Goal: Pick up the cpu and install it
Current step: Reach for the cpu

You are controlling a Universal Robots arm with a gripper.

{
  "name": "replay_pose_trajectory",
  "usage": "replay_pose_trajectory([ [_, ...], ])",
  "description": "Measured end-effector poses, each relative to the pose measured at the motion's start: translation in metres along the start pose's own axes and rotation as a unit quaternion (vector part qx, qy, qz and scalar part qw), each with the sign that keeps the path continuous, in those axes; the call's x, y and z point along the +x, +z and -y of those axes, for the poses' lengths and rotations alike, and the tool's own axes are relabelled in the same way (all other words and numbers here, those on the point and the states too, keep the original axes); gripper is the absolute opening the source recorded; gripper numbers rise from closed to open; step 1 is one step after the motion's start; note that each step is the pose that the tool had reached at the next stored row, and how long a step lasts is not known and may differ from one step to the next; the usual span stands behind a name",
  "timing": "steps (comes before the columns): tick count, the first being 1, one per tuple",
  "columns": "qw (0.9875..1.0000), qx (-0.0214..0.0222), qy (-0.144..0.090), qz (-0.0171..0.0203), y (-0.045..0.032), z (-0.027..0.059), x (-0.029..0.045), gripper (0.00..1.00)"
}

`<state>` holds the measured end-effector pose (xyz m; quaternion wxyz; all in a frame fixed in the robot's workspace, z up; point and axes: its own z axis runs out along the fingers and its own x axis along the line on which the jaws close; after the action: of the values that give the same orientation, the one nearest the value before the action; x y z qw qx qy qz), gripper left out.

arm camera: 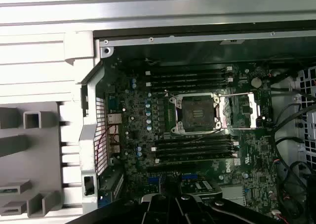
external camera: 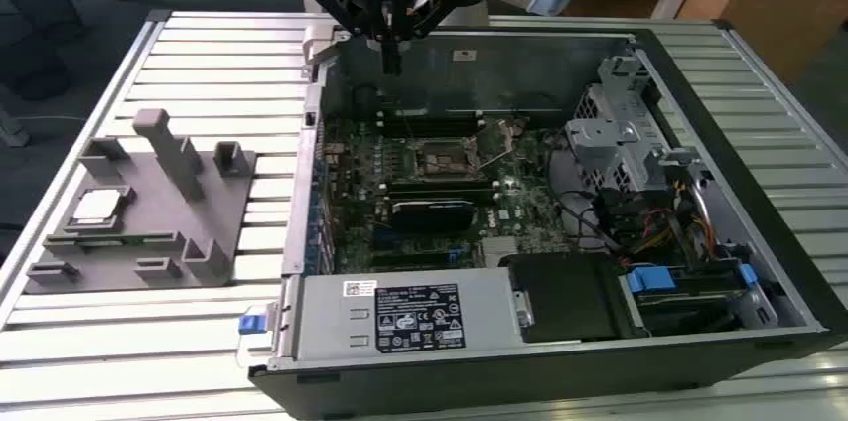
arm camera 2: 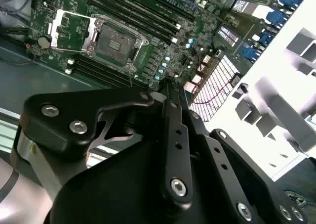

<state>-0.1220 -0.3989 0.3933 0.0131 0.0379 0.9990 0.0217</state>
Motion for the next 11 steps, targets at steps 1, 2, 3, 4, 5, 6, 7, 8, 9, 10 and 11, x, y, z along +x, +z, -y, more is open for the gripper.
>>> replay_pose_trajectory([
  [1,1.0,0.0,0.0,0.0,0.0,0.0,0.0,0.11],
  [2,1.0,0.0,0.0,0.0,0.0,0.0,0.0,0.11],
  [3,1.0,0.0,0.0,0.0,0.0,0.0,0.0,0.11],
  [4,1.0,0.0,0.0,0.0,0.0,0.0,0.0,0.11],
  [5,1.0,0.0,0.0,0.0,0.0,0.0,0.0,0.11],
  [6,1.0,0.0,0.0,0.0,0.0,0.0,0.0,0.11],
  [7,1.0,0.0,0.0,0.0,0.0,0.0,0.0,0.11],
  [8,1.0,0.0,0.0,0.0,0.0,0.0,0.0,0.11],
  [9,1.0,0.0,0.0,0.0,0.0,0.0,0.0,0.11],
  [10,1.0,0.0,0.0,0.0,0.0,0.0,0.0,0.11],
  [11,1.0,0.0,0.0,0.0,0.0,0.0,0.0,0.11],
])
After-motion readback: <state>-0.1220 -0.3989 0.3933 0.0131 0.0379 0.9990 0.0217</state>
